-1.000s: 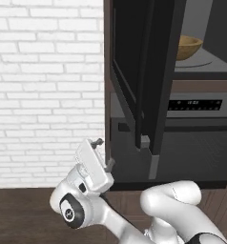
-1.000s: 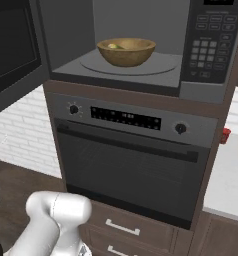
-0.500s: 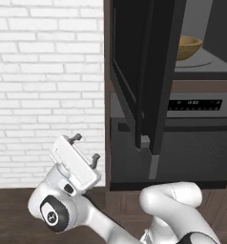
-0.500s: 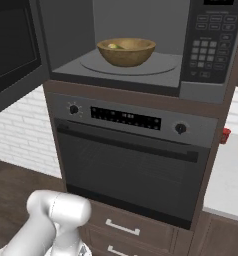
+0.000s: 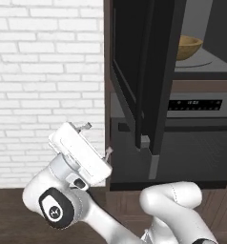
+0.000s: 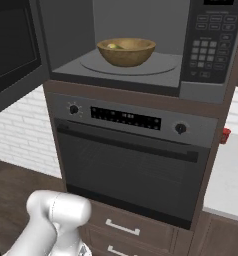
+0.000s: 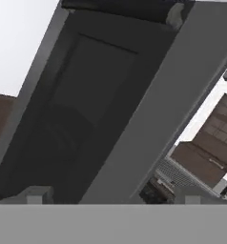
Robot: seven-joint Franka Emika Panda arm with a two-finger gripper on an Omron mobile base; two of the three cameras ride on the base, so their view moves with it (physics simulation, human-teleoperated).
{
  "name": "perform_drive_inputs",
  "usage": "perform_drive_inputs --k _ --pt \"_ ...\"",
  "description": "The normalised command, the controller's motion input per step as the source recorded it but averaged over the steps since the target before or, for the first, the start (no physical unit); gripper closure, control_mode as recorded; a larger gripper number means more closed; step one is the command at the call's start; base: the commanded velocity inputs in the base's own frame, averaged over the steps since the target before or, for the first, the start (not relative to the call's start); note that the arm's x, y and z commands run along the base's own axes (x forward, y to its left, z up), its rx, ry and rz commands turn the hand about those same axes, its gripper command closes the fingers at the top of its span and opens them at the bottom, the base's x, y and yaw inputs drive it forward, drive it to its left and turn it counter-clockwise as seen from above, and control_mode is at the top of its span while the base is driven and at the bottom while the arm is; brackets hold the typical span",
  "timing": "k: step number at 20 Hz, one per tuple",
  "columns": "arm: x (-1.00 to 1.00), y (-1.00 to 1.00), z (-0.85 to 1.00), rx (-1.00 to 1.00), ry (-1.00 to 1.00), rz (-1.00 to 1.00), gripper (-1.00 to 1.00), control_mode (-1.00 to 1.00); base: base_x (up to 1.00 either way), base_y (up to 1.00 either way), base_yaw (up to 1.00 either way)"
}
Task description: Pick the cucumber from the sink and place it in the bowl. Then pick the bowl and place it in the microwave. Then close the microwave door and press the start button.
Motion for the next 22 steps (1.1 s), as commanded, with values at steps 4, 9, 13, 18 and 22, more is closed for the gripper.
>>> perform_drive_inputs --k 4,9,13,18,22 --pt "-0.46 -0.56 0.34 0.18 -0.23 0.17 -1.00 -1.00 0.00 0.00 0.00" --pt "-0.62 -0.92 0.16 0.19 -0.25 0.11 -1.00 -1.00 0.00 0.00 0.00" --pt "-0.51 -1.00 0.21 0.21 -0.25 0.13 -1.00 -1.00 0.00 0.00 0.00" --pt "-0.38 -1.00 0.28 0.23 -0.22 0.19 -1.00 -1.00 0.00 0.00 0.00" --pt "-0.17 -1.00 0.34 0.27 -0.16 0.28 -1.00 -1.00 0.00 0.00 0.00"
